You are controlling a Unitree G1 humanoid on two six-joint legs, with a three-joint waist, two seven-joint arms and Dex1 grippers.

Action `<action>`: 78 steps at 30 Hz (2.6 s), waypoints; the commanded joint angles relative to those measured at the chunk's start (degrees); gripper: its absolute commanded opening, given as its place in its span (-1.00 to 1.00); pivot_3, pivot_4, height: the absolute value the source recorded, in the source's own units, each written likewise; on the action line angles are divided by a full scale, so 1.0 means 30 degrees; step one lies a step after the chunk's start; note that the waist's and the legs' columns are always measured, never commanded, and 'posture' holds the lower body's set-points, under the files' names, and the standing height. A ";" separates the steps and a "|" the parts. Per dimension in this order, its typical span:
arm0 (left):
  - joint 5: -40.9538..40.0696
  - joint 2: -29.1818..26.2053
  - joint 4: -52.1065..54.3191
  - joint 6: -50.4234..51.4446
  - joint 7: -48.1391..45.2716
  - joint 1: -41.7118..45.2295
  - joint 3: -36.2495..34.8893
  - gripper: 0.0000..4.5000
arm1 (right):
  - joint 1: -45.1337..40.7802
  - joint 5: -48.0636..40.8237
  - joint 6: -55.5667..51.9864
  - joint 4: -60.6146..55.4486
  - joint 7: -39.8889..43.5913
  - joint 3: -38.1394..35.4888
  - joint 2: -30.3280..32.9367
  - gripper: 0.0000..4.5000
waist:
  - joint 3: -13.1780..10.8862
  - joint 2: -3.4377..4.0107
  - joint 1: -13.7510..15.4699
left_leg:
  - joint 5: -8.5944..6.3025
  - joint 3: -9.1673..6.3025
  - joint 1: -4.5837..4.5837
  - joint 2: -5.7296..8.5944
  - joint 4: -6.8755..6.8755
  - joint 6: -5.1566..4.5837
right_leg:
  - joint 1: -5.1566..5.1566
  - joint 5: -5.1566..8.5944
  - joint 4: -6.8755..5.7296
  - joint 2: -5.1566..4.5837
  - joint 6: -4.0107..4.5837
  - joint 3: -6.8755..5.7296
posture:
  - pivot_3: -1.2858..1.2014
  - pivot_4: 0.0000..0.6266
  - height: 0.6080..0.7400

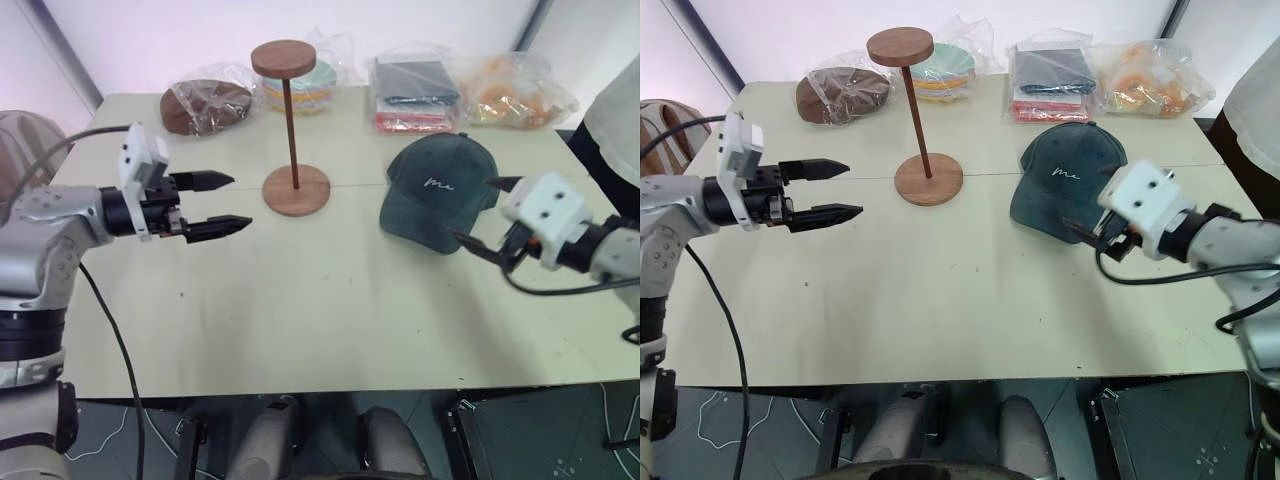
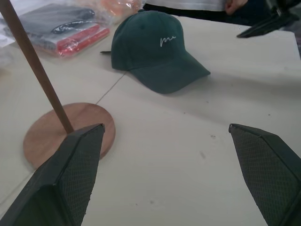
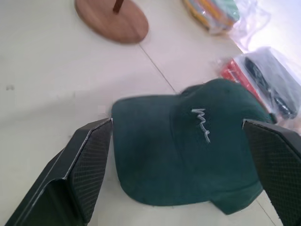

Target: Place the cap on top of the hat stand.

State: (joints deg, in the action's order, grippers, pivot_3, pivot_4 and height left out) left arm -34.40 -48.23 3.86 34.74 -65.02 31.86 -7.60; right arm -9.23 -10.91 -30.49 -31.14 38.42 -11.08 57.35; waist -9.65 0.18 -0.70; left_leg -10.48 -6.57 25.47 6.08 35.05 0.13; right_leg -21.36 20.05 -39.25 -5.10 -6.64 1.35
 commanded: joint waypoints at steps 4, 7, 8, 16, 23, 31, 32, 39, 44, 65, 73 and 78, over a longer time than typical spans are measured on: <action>0.0022 0.0210 0.0949 -0.0206 0.0818 -0.0120 -0.0335 0.98 | 0.0815 0.4900 0.2063 -0.0715 -0.2804 0.2525 -0.0736 1.00 | 0.0002 -0.0002 0.0005 | 0.0001 -0.0001 -0.0008 0.0000 -0.0002 0.0002 | 0.0005 0.0000 0.0000 0.0001 0.0000 0.0001 | 0.03 -0.52 1.00; 0.0097 0.0121 0.1137 -0.0284 0.0994 -0.0356 -0.0461 0.98 | 0.1269 0.6877 0.2837 -0.0115 -0.4152 0.3862 -0.1802 1.00 | 0.0003 -0.0004 -0.0014 | 0.0005 0.0001 -0.0007 0.0001 -0.0003 0.0009 | 0.0003 0.0000 0.0000 0.0004 0.0000 0.0002 | 0.03 -0.52 1.00; 0.0085 0.0080 0.1192 -0.0273 0.1050 -0.0400 -0.0522 0.98 | 0.1314 0.7446 0.3102 0.0109 -0.4574 0.4329 -0.2244 1.00 | 0.0003 -0.0004 -0.0015 | 0.0018 0.0001 -0.0007 0.0000 0.0000 0.0030 | 0.0003 0.0000 -0.0001 0.0007 0.0000 0.0002 | 0.03 -0.52 1.00; -0.0242 -0.0393 0.2300 0.0190 0.1583 -0.1131 -0.1056 0.98 | 0.1133 1.0303 0.4470 0.2414 -0.6578 0.5967 -0.4905 1.00 | 0.0009 -0.0015 -0.0005 | 0.0048 -0.0003 -0.0017 0.0000 -0.0002 0.0080 | 0.0007 0.0000 -0.0010 0.0017 0.0001 0.0003 | 0.03 -0.52 1.00; -0.0415 -0.0663 0.3149 0.0558 0.2059 -0.1765 -0.1467 0.98 | 0.1036 1.2067 0.5812 0.5079 -0.7722 0.6712 -0.6074 1.00 | 0.0011 -0.0019 -0.0008 | 0.0052 -0.0003 -0.0027 0.0000 -0.0006 0.0087 | 0.0009 0.0000 -0.0013 0.0023 0.0000 0.0004 | 0.03 -0.52 1.00; -0.0583 -0.0849 0.3961 0.0842 0.2486 -0.2364 -0.1846 0.98 | 0.0659 1.3961 0.6166 0.7335 -0.9436 0.6762 -0.7066 1.00 | 0.0027 -0.0043 0.0010 | 0.0061 -0.0005 -0.0043 -0.0001 -0.0002 0.0101 | 0.0009 0.0000 -0.0035 0.0030 0.0000 0.0006 | 0.03 -0.52 1.00; -0.0603 -0.0858 0.3980 0.0842 0.2525 -0.2347 -0.1845 0.98 | 0.0599 1.4307 0.6114 0.7589 -0.9734 0.6800 -0.7141 1.00 | 0.0029 -0.0046 0.0026 | 0.0061 -0.0005 -0.0049 0.0000 -0.0001 0.0102 | 0.0005 0.0000 -0.0034 0.0029 0.0000 0.0005 | 0.03 -0.52 1.00; -0.0614 -0.0923 0.4056 0.0741 0.2672 -0.2287 -0.1805 0.98 | 0.0489 1.6043 0.5658 0.8968 -1.1252 0.6584 -0.7188 1.00 | 0.0049 -0.0080 0.0057 | 0.0060 -0.0014 -0.0070 0.0006 0.0002 0.0100 | 0.0002 0.0000 -0.0034 0.0029 0.0000 -0.0001 | 0.03 -0.52 1.00; -0.0547 -0.0899 0.4151 0.0715 0.2757 -0.2242 -0.1694 0.98 | 0.0723 1.6481 0.5308 0.9171 -1.1697 0.6211 -0.7072 1.00 | 0.0059 -0.0097 0.0074 | 0.0062 -0.0020 -0.0073 0.0008 0.0002 0.0104 | 0.0006 0.0000 -0.0034 0.0029 0.0001 -0.0006 | 0.03 -0.52 1.00; -0.0340 -0.0982 0.4083 0.0600 0.2699 -0.2098 -0.1386 1.00 | 0.1160 1.6010 0.5423 0.9730 -1.3154 0.5539 -0.8430 -0.08 | 0.0064 -0.0103 0.0042 | 0.0062 -0.0020 -0.0074 0.0012 0.0000 0.0103 | 0.0010 0.0000 -0.0034 0.0031 0.0000 -0.0005 | 0.03 -0.52 1.00; -0.0338 -0.1078 0.4198 0.0591 0.2804 -0.2217 -0.1468 1.00 | 0.0870 1.6046 0.6391 1.0418 -1.3928 0.5666 -0.8604 -0.97 | 0.0114 -0.0184 -0.0062 | 0.0046 -0.0019 -0.0115 -0.0004 -0.0017 0.0079 | 0.0022 0.0001 -0.0047 0.0049 0.0003 0.0010 | 0.03 -0.52 1.00; -0.0338 -0.1091 0.4243 0.0581 0.2879 -0.2229 -0.1513 1.00 | 0.0569 1.6023 0.6935 1.0556 -1.4535 0.5589 -0.8750 -0.97 | 0.0114 -0.0184 -0.0072 | 0.0047 -0.0018 -0.0117 -0.0004 -0.0016 0.0080 | 0.0021 0.0001 -0.0049 0.0049 0.0003 0.0014 | 0.03 -0.52 1.00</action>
State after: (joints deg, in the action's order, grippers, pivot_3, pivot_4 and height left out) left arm -35.48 -50.58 14.83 37.15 -56.72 24.82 -10.82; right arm -7.00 36.93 -10.66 0.30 -4.56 5.77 31.60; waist -9.31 -0.37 -0.92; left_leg -10.33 -6.63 25.12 6.07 35.00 0.38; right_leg -21.30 20.06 -39.40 -4.95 -6.63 1.39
